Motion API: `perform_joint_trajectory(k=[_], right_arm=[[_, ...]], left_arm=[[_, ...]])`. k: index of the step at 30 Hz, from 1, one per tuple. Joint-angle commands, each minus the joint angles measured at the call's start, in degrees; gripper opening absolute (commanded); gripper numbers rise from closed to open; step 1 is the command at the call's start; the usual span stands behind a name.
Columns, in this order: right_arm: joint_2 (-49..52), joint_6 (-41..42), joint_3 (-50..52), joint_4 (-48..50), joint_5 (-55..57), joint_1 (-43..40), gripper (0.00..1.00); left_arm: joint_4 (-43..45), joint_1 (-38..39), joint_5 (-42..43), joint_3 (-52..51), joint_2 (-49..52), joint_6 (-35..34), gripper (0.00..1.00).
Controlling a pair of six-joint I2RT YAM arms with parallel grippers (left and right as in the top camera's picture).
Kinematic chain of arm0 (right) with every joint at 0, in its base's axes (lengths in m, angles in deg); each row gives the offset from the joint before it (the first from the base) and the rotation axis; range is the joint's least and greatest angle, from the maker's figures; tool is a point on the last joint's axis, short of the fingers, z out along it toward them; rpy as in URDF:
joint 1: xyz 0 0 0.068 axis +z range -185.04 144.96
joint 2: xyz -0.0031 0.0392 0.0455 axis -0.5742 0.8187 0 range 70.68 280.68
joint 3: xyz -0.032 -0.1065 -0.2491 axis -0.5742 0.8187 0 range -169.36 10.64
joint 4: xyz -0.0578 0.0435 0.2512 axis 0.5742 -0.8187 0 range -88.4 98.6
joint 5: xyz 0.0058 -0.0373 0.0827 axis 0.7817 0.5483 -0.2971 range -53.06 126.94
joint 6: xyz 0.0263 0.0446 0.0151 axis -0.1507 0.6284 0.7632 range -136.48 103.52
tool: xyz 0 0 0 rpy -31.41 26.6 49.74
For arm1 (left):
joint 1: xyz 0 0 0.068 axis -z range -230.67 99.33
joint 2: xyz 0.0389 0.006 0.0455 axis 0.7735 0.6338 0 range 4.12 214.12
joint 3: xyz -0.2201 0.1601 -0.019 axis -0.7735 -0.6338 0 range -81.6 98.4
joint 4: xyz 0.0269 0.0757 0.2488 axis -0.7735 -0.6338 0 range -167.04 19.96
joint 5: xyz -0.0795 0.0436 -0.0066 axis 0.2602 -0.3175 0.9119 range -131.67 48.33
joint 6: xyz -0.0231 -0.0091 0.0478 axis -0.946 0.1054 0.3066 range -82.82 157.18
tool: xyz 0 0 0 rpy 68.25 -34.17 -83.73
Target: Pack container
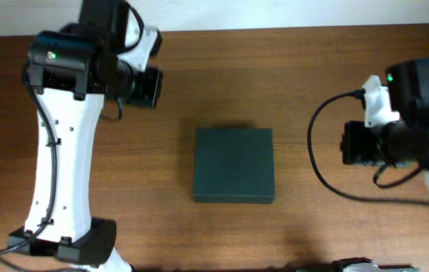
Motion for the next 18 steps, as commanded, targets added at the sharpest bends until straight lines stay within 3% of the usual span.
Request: perform_joint_trajectory(k=[1, 12, 18], right_arm=[[-5.0, 0.5, 0.4, -0.4, 1.4, 0.5, 0.08], [-22.9, 0.5, 17.0, -0.4, -3.6, 0.5, 0.09], [-26.2, 0.5, 19.0, -0.4, -6.3, 0.5, 0.09]], left_arm=[[-0.1, -0.4, -2.2, -8.4, -6.5, -1.2, 0.02], [-0.1, -0.3, -2.1, -22.1, -25.0, -3.8, 0.01], [1.9, -0.3, -1.5, -28.2, -32.9, -7.3, 0.02]])
